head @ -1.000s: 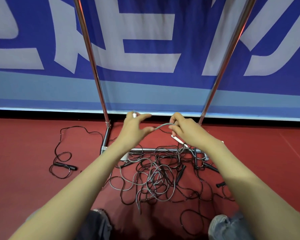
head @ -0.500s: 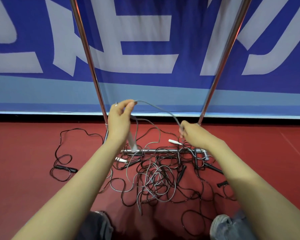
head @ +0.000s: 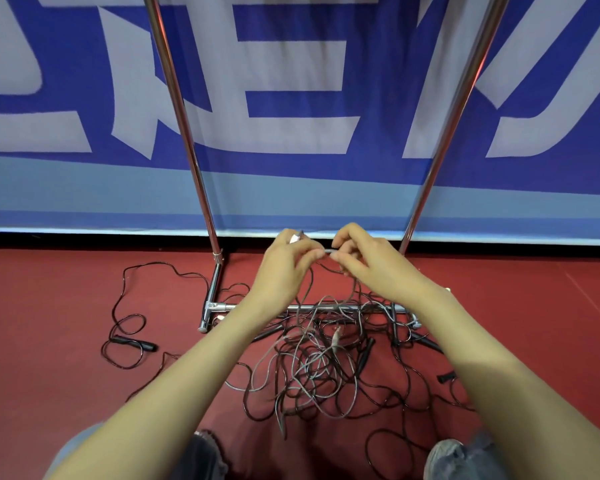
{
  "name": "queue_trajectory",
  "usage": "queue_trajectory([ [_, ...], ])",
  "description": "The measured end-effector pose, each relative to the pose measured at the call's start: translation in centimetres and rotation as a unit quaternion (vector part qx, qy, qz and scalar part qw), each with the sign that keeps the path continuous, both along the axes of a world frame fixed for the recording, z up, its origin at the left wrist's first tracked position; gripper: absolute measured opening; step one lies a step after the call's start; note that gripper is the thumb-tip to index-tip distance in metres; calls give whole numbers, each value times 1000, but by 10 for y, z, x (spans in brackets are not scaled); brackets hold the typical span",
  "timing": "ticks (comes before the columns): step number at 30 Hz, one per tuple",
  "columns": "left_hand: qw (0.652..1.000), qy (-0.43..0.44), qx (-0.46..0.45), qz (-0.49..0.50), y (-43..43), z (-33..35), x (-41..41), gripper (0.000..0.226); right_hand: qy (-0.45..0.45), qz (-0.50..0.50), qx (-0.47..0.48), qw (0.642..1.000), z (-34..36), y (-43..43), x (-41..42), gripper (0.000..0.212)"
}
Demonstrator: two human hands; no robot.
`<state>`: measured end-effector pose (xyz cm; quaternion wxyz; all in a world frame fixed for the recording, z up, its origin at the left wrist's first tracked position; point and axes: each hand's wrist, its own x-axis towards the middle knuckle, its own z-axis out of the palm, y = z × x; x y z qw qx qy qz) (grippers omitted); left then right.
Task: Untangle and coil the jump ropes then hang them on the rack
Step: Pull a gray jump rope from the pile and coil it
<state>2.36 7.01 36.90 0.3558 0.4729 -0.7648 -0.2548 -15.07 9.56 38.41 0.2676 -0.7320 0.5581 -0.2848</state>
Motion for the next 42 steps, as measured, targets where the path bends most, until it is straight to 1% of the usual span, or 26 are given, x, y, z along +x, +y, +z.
queue_trajectory([
  [2,997,73,-23,29,1,9,-1,14,14,4,40,999,-5,-2,-2,12],
  [5,978,195,-17,76,1,24,1,14,119,9,124,985,-18,-5,-10,7],
  [7,964,240,-8,114,-4,27,7,14,171,5,184,968,-26,-7,-17,11],
  [8,961,242,-5,135,-8,26,12,15,183,-6,202,962,-29,-8,-21,13],
  [9,962,225,-2,153,-13,24,17,15,186,-21,207,960,-30,-10,-25,15],
  [10,969,181,7,167,-18,20,23,15,178,-39,202,962,-30,-11,-28,15],
  [11,978,109,25,174,-23,14,28,16,160,-56,189,967,-28,-12,-29,15],
  [12,983,21,54,172,-27,7,31,27,139,-68,167,974,-26,-12,-29,15],
  [13,981,-62,90,159,-28,0,33,43,129,-72,139,979,-22,-11,-27,13],
  [14,975,-121,125,140,-27,-5,33,59,133,-68,108,983,-19,-11,-24,12],
  [15,970,-146,151,121,-24,-7,31,69,149,-58,80,984,-15,-10,-20,13],
  [16,970,-145,164,104,-21,-7,28,74,170,-45,60,983,-13,-10,-17,16],
  [18,976,-140,155,65,-16,-3,22,79,207,-22,43,977,-11,-10,-13,22],
  [20,980,-151,128,5,-12,2,18,70,215,-13,44,976,-12,-9,-10,25],
  [22,984,-141,96,-44,-7,4,14,48,190,-3,38,981,-10,-9,-9,23],
  [24,991,-111,55,-47,-5,3,11,27,150,-1,30,988,-4,-6,-8,18],
  [25,993,-98,39,-44,-6,2,11,21,127,-4,25,992,-2,-5,-7,14],
  [27,993,-102,26,-60,-8,-1,11,17,86,-7,14,996,2,-2,-7,11],
  [29,991,-111,17,-74,-10,-4,12,18,65,1,11,998,5,1,-8,10],
  [31,996,-63,9,-59,-11,-1,9,17,47,8,29,998,5,1,-9,8],
  [33,999,22,18,-30,-12,6,4,13,31,13,54,998,2,-1,-10,7],
  [35,992,119,49,7,-13,16,0,9,35,15,78,996,-4,-5,-12,8],
  [37,975,202,76,44,-17,22,0,9,60,7,103,993,-11,-10,-15,8],
  [39,968,226,82,76,-20,23,2,10,92,-7,122,988,-16,-13,-18,15],
  [40,966,229,83,88,-21,23,3,10,106,-15,129,986,-18,-14,-20,19],
  [42,965,219,89,112,-23,20,5,9,111,-32,133,984,-21,-14,-22,19],
])
